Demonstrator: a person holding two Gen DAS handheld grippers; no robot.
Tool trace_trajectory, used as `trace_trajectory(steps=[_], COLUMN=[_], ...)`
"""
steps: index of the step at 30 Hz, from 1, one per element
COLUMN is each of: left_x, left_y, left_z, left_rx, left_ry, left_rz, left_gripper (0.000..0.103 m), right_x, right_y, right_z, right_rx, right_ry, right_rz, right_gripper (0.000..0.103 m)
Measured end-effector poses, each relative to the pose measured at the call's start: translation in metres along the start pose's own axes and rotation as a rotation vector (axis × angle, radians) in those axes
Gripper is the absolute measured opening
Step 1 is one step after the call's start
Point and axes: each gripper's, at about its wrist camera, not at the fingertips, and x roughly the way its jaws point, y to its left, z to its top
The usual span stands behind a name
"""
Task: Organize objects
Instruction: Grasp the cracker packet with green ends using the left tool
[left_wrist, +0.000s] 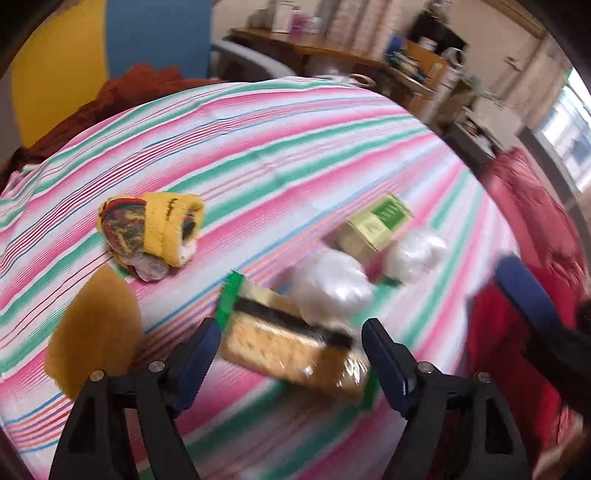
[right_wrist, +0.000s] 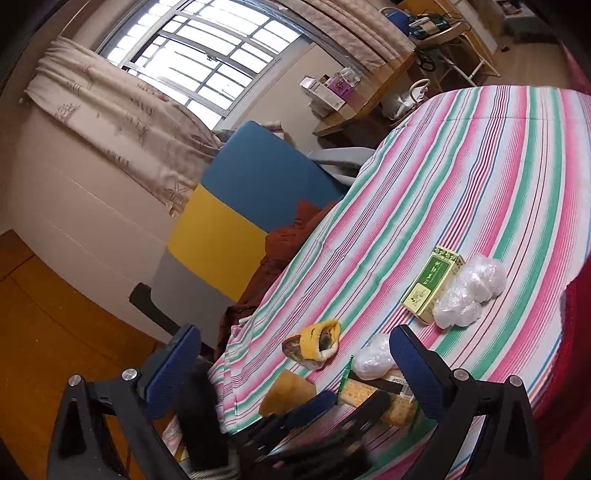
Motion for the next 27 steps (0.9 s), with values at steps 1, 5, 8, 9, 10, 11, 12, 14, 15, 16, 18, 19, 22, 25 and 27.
trace_trajectory(steps=[1,5,8,9,10,11,12,14,15,16,18,19,22,25,27], left_x=[0.003,0.016,0.017,0.013,0.01,0.008,0.004,-0.002,-0.004,-0.008,-0.014,-0.018,-0.028,-0.038,-0.043], left_y=[-0.001,-0.007,0.005,0.007,0.009,0.011,0.014,0.017,0.016,0.017,0.021,0.022,0.028,0.036,0.042], left_z=[0.002,0.005,-0.005,-0.009,-0.013,-0.017,-0.022,-0.033,-0.036,-0.041,-0.052,-0.057,-0.073,-0.089,-0.097], left_rx=[-0.005,0.05,0.039,0.05,0.064,0.073,0.081,0.099,0.111,0.117,0.125,0.129,0.148,0.184,0.201], left_ry=[0.0,-0.009,0.003,-0.01,-0.008,-0.009,-0.011,-0.011,-0.011,-0.01,-0.01,-0.009,-0.015,-0.016,-0.015], left_rz=[0.004,0.067,0.035,0.039,0.04,0.034,0.029,0.02,0.016,0.01,-0.003,-0.01,-0.024,-0.045,-0.052], left_gripper=[0.082,0.08,0.075,0.069,0.069,0.069,0.068,0.067,0.067,0.066,0.066,0.065,0.065,0.065,0.066], right_x=[0.0,0.001,0.002,0.003,0.003,0.004,0.004,0.005,0.006,0.006,0.007,0.008,0.009,0.013,0.015], right_y=[-0.001,-0.002,-0.002,-0.003,-0.003,-0.004,-0.004,-0.004,-0.005,-0.005,-0.007,-0.009,-0.014,-0.015,-0.015], right_z=[0.0,-0.001,-0.001,-0.001,-0.001,-0.001,0.0,0.001,0.0,0.001,0.001,0.001,0.001,0.0,0.0], right_rx=[0.002,0.007,0.003,0.004,0.005,0.007,0.01,0.012,0.015,0.017,0.028,0.038,0.062,0.071,0.068], right_ry=[-0.002,0.006,0.012,0.016,0.016,0.017,0.018,0.023,0.027,0.027,0.031,0.033,0.039,0.059,0.073], right_rz=[0.001,0.002,-0.001,-0.002,-0.003,-0.002,-0.003,-0.01,-0.014,-0.016,-0.02,-0.021,-0.036,-0.054,-0.065], right_gripper=[0.103,0.103,0.103,0.103,0.103,0.103,0.103,0.103,0.103,0.103,0.103,0.103,0.103,0.103,0.103])
